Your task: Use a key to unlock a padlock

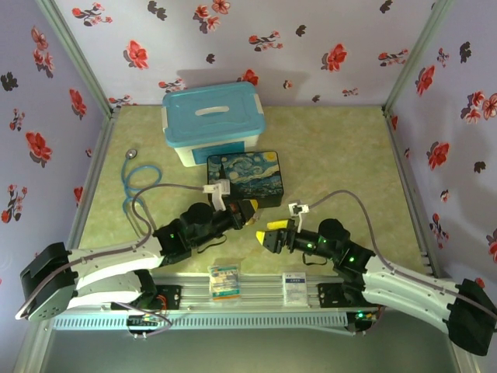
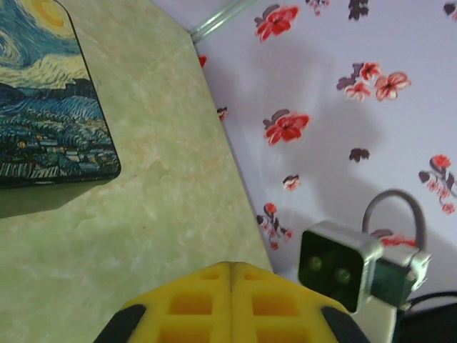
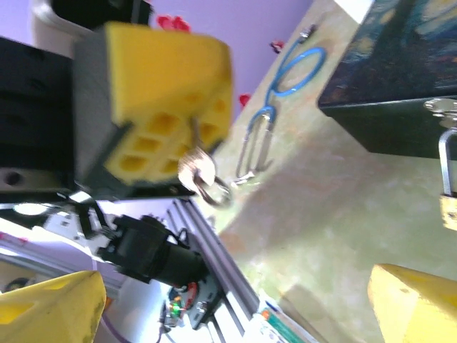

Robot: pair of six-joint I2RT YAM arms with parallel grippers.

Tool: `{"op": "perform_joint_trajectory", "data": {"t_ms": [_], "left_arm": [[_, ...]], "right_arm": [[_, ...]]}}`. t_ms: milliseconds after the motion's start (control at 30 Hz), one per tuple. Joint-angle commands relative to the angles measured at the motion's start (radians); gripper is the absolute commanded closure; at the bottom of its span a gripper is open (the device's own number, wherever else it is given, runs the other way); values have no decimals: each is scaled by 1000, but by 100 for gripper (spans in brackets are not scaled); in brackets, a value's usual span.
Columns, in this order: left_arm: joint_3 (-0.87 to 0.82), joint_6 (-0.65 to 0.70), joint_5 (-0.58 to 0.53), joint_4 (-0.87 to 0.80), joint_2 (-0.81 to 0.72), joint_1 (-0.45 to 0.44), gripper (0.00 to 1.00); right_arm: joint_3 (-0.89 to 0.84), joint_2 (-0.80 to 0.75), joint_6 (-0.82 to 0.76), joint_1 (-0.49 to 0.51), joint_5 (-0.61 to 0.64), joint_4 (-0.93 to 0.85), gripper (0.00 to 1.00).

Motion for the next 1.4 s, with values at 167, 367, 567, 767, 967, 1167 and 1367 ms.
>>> {"op": "perform_joint_trajectory", "data": {"t_ms": [167,367,567,767,967,1167,1367], "left_arm": [[-25,79,75,49,-18,3,100],[-42,54,101,123,-30,3,100],[-43,36,121,155,-29,3,100],[-56,22,119,166,-34,4,100],[-65,18,118,177,-35,4,100],[-74,13,114,182,-30,3,100],[-85,1,100,190,-18,4,100]], "right_arm": [[0,16,4,-7,-55,229,14],[2,75,23,-8,-78,293,37],[8,139,22,-9,-71,350,44],[9,172,29,-7,-74,401,64],[-13,187,45,-9,-62,439,80],[-24,178,47,-9,-40,448,99],[-33,165,44,-9,-27,436,100]]}}
